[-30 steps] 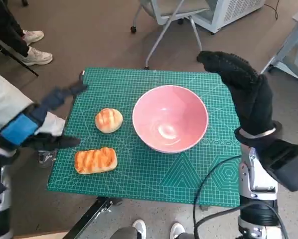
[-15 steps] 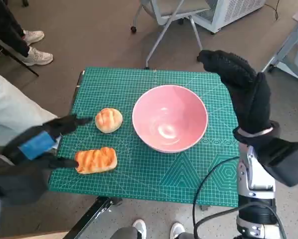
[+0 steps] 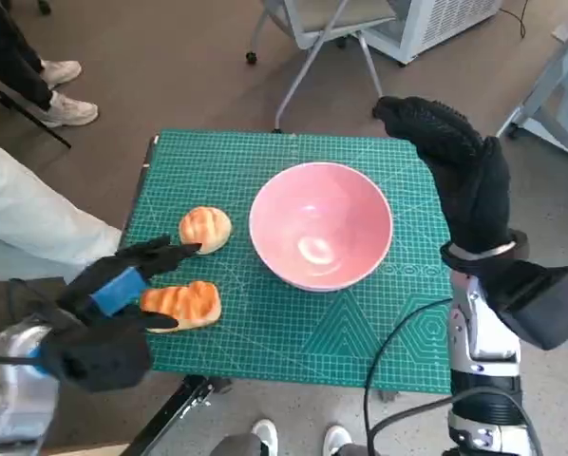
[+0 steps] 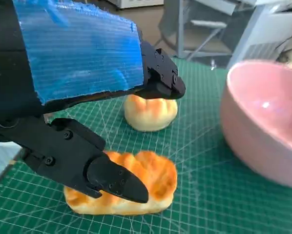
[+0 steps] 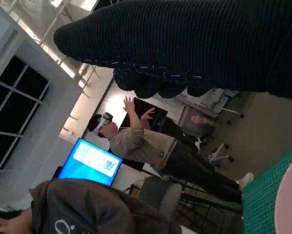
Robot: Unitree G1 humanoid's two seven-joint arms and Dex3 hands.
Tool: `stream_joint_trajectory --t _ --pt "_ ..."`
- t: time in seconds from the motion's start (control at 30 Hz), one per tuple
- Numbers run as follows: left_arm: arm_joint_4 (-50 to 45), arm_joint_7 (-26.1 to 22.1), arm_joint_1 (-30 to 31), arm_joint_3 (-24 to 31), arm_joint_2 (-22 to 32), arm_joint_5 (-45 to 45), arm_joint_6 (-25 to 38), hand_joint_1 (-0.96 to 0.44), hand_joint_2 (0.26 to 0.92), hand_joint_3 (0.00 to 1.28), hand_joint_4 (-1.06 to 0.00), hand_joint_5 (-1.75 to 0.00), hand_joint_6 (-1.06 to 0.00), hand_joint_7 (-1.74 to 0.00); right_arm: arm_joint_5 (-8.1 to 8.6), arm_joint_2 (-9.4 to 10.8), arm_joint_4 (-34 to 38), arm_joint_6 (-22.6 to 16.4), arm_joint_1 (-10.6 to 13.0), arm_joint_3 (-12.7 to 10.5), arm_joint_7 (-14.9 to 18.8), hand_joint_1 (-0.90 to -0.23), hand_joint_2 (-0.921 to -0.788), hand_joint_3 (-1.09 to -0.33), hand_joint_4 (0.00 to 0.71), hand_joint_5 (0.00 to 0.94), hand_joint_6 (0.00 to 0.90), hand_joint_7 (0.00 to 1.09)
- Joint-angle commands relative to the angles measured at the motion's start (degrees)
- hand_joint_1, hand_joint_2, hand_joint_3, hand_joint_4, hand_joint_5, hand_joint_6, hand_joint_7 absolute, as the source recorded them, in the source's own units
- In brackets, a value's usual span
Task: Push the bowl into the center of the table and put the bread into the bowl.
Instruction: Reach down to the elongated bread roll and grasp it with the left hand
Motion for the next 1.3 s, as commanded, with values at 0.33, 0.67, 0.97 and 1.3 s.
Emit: stream_joint_trajectory --t 0.33,0.67,0.97,1.3 --pt "5.97 3.16 -3.27 -7.92 -4.19 8.41 4.99 -0.26 0.794 0.00 -0.32 0.00 -0.42 -0.01 0.30 -0.37 0.68 0.07 0.21 0.19 0.99 -0.703 -0.921 -0.720 0.202 0.000 -0.001 0.64" --pt "9.17 3.59 -4.06 -10.68 -5.69 10.91 6.80 0.06 0.835 0.02 -0.54 -0.06 -0.59 -0.07 0.84 -0.47 0.54 0.57 0.16 0.04 1.17 -0.703 -0.921 -0.722 0.201 0.000 -0.001 0.64" --pt "8.49 3.73 -2.97 -9.65 -2.95 10.54 3.51 0.02 0.913 0.10 -0.69 -1.08 -0.58 -0.98 1.09 -0.42 0.15 0.91 0.43 -0.02 1.06 -0.707 -0.921 -0.723 0.200 0.000 -0.001 0.64" --pt "-0.87 2.94 0.48 -2.43 -1.27 4.69 -0.08 0.00 0.907 0.07 -0.73 -1.22 -0.64 -1.04 1.42 -0.22 0.98 0.68 0.20 -0.14 1.02 -0.709 -0.921 -0.723 0.200 0.000 -0.001 0.64"
